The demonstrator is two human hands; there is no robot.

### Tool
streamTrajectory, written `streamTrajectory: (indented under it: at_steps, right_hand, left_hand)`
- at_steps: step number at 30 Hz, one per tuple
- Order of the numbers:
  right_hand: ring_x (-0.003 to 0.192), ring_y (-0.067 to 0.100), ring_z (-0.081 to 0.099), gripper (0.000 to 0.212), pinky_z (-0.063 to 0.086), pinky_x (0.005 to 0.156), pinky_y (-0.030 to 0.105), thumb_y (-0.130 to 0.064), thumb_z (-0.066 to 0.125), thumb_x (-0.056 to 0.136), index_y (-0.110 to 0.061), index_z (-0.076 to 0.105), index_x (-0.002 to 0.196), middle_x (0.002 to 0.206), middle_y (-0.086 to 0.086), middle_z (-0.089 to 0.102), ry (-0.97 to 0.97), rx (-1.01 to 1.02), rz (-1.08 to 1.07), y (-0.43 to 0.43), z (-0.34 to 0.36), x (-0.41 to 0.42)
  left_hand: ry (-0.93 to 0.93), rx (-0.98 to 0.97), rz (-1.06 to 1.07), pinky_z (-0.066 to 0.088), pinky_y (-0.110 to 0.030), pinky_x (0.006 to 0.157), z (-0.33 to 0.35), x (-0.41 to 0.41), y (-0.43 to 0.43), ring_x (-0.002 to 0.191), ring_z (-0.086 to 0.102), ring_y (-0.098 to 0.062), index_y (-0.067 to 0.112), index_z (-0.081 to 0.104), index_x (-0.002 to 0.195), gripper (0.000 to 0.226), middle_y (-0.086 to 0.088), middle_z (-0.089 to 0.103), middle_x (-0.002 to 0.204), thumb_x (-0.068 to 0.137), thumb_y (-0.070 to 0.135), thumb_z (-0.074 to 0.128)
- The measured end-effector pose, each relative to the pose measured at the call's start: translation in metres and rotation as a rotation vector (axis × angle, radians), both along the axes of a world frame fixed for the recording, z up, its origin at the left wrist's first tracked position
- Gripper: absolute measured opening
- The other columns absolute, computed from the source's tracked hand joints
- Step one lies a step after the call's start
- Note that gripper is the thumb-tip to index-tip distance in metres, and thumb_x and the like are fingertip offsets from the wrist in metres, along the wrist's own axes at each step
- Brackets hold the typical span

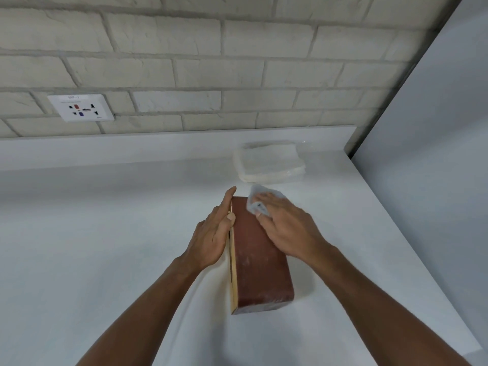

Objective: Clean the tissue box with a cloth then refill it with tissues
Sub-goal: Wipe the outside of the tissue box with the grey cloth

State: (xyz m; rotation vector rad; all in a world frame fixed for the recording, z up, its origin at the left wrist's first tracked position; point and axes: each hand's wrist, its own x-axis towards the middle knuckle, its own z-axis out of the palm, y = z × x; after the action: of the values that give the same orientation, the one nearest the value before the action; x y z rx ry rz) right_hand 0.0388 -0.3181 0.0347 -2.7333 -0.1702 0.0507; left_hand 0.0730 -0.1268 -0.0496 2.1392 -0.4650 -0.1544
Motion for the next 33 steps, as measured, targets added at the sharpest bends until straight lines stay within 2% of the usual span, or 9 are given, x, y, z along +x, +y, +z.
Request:
streamTrajectory:
  at_steps: [2, 7, 10, 14, 17, 21, 26, 31, 33]
  right_hand:
    - [0.137, 0.01, 0.039, 0.039, 0.027, 0.112, 0.034, -0.037, 0.034, 0.106, -0.029, 0.048, 0.141, 0.15, -0.011, 0.044, -0.002, -0.034, -0.044, -0.001, 0.003, 0.007]
    - [0.148, 0.008, 0.021, 0.042, 0.013, 0.121, 0.039, -0.037, 0.034, 0.106, -0.032, 0.042, 0.147, 0.157, -0.011, 0.035, 0.034, 0.021, 0.198, 0.017, -0.006, 0.02]
    - [0.149, 0.013, 0.022, 0.043, 0.014, 0.119, 0.04, -0.043, 0.029, 0.107, -0.035, 0.041, 0.147, 0.157, -0.005, 0.037, 0.058, -0.036, 0.063, 0.009, 0.003, 0.028]
    - [0.148, 0.003, 0.018, 0.043, 0.012, 0.12, 0.033, -0.038, 0.033, 0.106, -0.034, 0.04, 0.148, 0.156, -0.016, 0.035, 0.027, -0.015, 0.257, 0.009, 0.001, 0.008]
    - [0.149, 0.004, 0.015, 0.044, 0.007, 0.122, 0.034, -0.041, 0.029, 0.106, -0.037, 0.035, 0.15, 0.159, -0.016, 0.029, 0.038, -0.046, 0.124, -0.019, -0.01, 0.008]
    - [0.149, 0.005, 0.016, 0.048, 0.012, 0.124, 0.037, -0.042, 0.027, 0.106, -0.031, 0.033, 0.152, 0.16, -0.012, 0.028, 0.032, -0.04, 0.085, -0.026, -0.011, -0.003]
    - [0.149, 0.005, 0.018, 0.05, 0.014, 0.122, 0.033, -0.045, 0.025, 0.104, -0.032, 0.035, 0.151, 0.158, -0.014, 0.033, 0.014, -0.004, 0.048, -0.028, -0.017, -0.019]
    - [0.148, -0.002, 0.01, 0.047, 0.007, 0.12, 0.02, -0.037, 0.035, 0.105, -0.027, 0.037, 0.151, 0.158, -0.016, 0.026, -0.007, 0.062, 0.158, -0.006, -0.019, -0.035]
    - [0.148, -0.003, 0.012, 0.047, 0.01, 0.122, 0.026, -0.038, 0.034, 0.105, -0.029, 0.036, 0.151, 0.158, -0.018, 0.028, 0.014, 0.066, 0.169, -0.014, -0.022, -0.037]
  left_hand:
    - [0.001, -0.009, 0.002, 0.046, -0.043, 0.104, 0.002, -0.001, -0.001, 0.112, 0.054, -0.019, 0.077, -0.005, 0.145, 0.051, 0.033, 0.041, 0.107, 0.099, 0.063, 0.013]
    - [0.017, -0.041, -0.021, 0.039, -0.05, 0.116, -0.001, 0.0, 0.0, 0.137, 0.05, -0.015, 0.073, -0.007, 0.148, 0.053, 0.05, 0.039, 0.132, 0.099, 0.066, 0.014]
    - [0.025, -0.03, -0.008, 0.041, -0.049, 0.114, -0.002, 0.001, -0.001, 0.117, 0.052, -0.018, 0.075, -0.01, 0.145, 0.054, 0.039, 0.043, 0.115, 0.098, 0.065, 0.015]
    - [0.0, -0.042, 0.0, 0.042, -0.051, 0.113, -0.002, 0.002, 0.001, 0.137, 0.052, -0.026, 0.075, -0.009, 0.146, 0.053, 0.007, 0.052, 0.15, 0.098, 0.066, 0.013]
    - [-0.001, -0.019, -0.009, 0.043, -0.049, 0.111, 0.0, 0.001, -0.001, 0.131, 0.051, -0.028, 0.076, -0.008, 0.145, 0.053, 0.039, 0.044, 0.117, 0.098, 0.064, 0.014]
    - [-0.002, -0.039, -0.015, 0.04, -0.048, 0.111, -0.006, 0.003, -0.001, 0.103, 0.044, 0.009, 0.074, -0.005, 0.148, 0.053, 0.047, 0.034, 0.107, 0.1, 0.062, 0.015]
    - [-0.004, -0.052, -0.02, 0.041, -0.05, 0.11, -0.013, 0.006, -0.002, 0.1, 0.037, 0.017, 0.071, -0.005, 0.15, 0.053, 0.044, 0.032, 0.108, 0.1, 0.066, 0.013]
    - [-0.021, -0.047, 0.003, 0.042, -0.051, 0.111, -0.007, 0.003, -0.003, 0.116, 0.054, -0.015, 0.073, -0.004, 0.148, 0.052, 0.042, 0.034, 0.109, 0.099, 0.067, 0.012]
    - [-0.033, -0.052, 0.003, 0.042, -0.051, 0.112, -0.007, 0.001, -0.003, 0.117, 0.052, -0.02, 0.073, -0.002, 0.148, 0.051, 0.041, 0.034, 0.109, 0.1, 0.066, 0.013]
